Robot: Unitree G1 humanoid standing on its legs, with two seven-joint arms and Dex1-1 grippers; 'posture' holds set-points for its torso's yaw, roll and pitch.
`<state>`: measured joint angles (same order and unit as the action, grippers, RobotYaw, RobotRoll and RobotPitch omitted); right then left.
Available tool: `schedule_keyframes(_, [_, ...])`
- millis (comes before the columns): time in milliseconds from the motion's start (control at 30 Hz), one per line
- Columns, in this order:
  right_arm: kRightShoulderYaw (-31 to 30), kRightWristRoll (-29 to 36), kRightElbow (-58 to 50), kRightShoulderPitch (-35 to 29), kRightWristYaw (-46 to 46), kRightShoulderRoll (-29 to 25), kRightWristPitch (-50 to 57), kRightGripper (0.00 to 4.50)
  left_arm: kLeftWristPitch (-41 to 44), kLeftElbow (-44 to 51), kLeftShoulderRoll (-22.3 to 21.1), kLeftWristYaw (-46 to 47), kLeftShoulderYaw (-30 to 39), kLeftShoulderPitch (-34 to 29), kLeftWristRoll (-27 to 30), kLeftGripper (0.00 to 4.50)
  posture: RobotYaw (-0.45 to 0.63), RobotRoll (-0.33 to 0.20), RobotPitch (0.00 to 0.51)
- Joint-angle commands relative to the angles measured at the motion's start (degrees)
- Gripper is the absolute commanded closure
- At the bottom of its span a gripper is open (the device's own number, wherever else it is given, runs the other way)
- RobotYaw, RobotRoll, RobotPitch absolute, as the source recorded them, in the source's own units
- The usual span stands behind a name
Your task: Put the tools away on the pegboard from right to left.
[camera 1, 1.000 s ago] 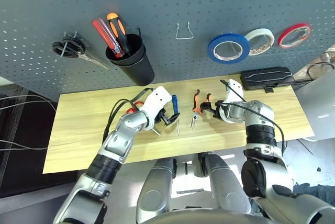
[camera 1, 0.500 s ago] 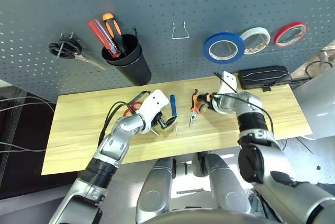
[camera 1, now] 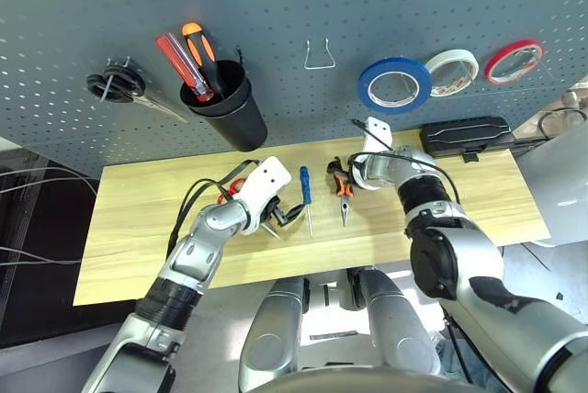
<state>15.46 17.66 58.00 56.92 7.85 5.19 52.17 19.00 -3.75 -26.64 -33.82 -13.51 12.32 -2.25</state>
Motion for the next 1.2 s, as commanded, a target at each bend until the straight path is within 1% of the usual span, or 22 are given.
schedule_keyframes(33, [-3.95,-2.36,2.96,2.28,-2.07,3.84,2.96,0.00,0.66,-0.64,-0.31,-0.14,-0.05,-1.46,-0.63,0.03,0.04,0.000,0.286])
schedule_keyframes(200, [-8.98,-6.03,4.89,2.65,-5.71,3.03,1.98,0.00,0.52,-1.30,-0.19,0.38,0.47,-1.54,-0.48,0.03,0.03,0.000,0.287])
schedule_keyframes(300, [-10.41,-7.44,6.07,2.66,-6.82,2.87,1.21,0.00,0.30,-1.78,-0.13,0.48,0.38,-1.70,-0.56,0.03,0.03,0.000,0.286])
schedule_keyframes(433, [-10.80,-8.44,7.16,1.95,-6.64,2.66,-0.02,0.00,-0.09,-2.38,0.26,0.93,0.67,-1.76,-0.31,0.03,0.03,0.000,0.288])
schedule_keyframes(533, [-10.61,-8.85,7.68,1.44,-6.30,2.33,-1.44,0.62,-0.70,-2.96,0.25,1.03,0.75,-1.80,-0.33,0.00,0.03,0.000,0.288])
schedule_keyframes(700, [-9.45,-8.99,8.25,0.97,-5.50,2.21,-3.98,2.43,-2.05,-3.91,0.47,1.13,0.90,-1.91,-0.33,0.00,0.03,0.000,0.288])
schedule_keyframes(733, [-9.47,-9.08,8.41,0.90,-5.57,2.18,-4.27,2.64,-2.37,-4.17,0.55,1.14,0.91,-1.91,-0.38,0.00,0.03,0.000,0.289])
schedule_keyframes(867, [-10.22,-9.77,8.75,0.70,-6.37,1.58,-3.76,2.69,-3.15,-4.68,0.77,1.15,0.95,-1.95,-0.48,0.00,0.02,0.000,0.288])
schedule_keyframes(1033, [-12.93,-11.25,6.45,-0.34,-10.57,-0.93,0.26,2.70,-3.67,-4.67,0.75,0.98,1.02,-2.21,-0.48,0.00,0.02,0.000,0.288])
schedule_keyframes(1133, [-15.71,-11.65,0.65,-2.62,-15.30,-3.63,6.09,2.70,-3.56,-4.06,0.57,0.83,1.11,-2.42,-0.42,0.00,0.02,0.000,0.292])
schedule_keyframes(1200, [-18.73,-11.61,-6.31,-5.62,-19.16,-6.15,11.44,2.70,-3.59,-3.46,0.43,0.66,1.08,-2.62,-0.41,0.00,0.02,0.000,0.292])
